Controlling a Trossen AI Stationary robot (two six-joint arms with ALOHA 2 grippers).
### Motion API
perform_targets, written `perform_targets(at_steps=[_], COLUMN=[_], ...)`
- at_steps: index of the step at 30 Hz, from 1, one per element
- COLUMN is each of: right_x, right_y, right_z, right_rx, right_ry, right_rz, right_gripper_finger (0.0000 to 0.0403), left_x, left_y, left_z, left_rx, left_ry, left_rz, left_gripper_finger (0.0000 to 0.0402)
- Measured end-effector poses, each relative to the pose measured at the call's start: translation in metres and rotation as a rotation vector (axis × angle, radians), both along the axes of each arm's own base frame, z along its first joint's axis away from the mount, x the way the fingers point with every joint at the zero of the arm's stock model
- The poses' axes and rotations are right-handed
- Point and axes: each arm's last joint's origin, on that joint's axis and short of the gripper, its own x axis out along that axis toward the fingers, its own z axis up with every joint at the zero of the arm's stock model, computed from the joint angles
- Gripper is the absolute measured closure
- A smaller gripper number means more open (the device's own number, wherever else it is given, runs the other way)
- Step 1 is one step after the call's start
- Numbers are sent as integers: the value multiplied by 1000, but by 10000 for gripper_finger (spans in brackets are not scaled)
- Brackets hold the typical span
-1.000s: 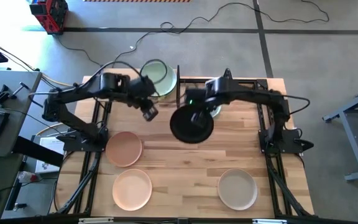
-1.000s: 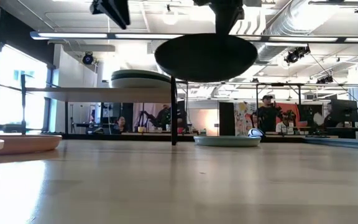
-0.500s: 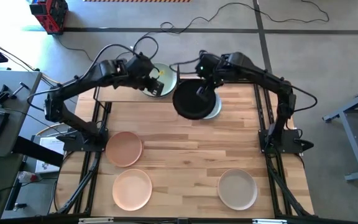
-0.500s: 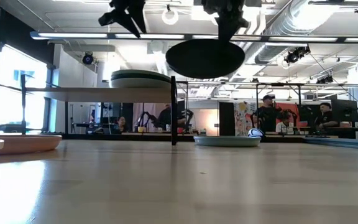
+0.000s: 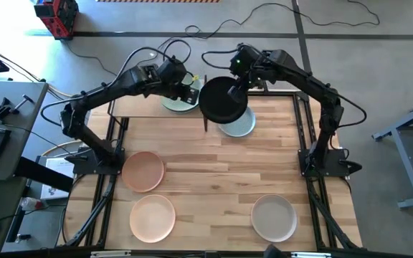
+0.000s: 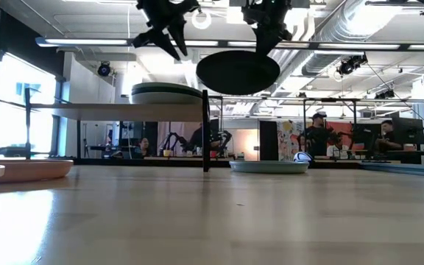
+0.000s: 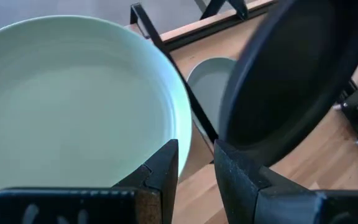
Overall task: Place and stack plates onto a shelf
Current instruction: Stack the black plate on top of the green plate on the shelf
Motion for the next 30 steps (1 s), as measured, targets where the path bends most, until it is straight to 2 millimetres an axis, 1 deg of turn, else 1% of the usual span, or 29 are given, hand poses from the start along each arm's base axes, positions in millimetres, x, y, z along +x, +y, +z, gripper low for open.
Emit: perform_targets(at_steps=[5,10,16,20,27,30], right_x=[-4,-3,0,0,1,1], right_y=[-7,-8,-8,-8,-8,-8], right_z=[0,1,2,2,3,3], right_rx=[-6,-15,-9,-4,-2,-2], right_ry=[1,2,-42,-46,-58,-58], right_rz=[-13,1,17,25,29,30], right_gripper_finger=[403,403,403,403,403,403], left_x=[11,19,29,32,31,31], left_y=[4,8,12,13,15,15], left_z=[-6,-14,-22,-27,-27,-27], left_rx=[-6,-13,-8,-12,5,8], left_ry=[-26,-12,-17,-1,9,13], left_rz=[-17,-18,-39,-52,-69,-74], left_gripper_finger=[312,312,312,312,312,322])
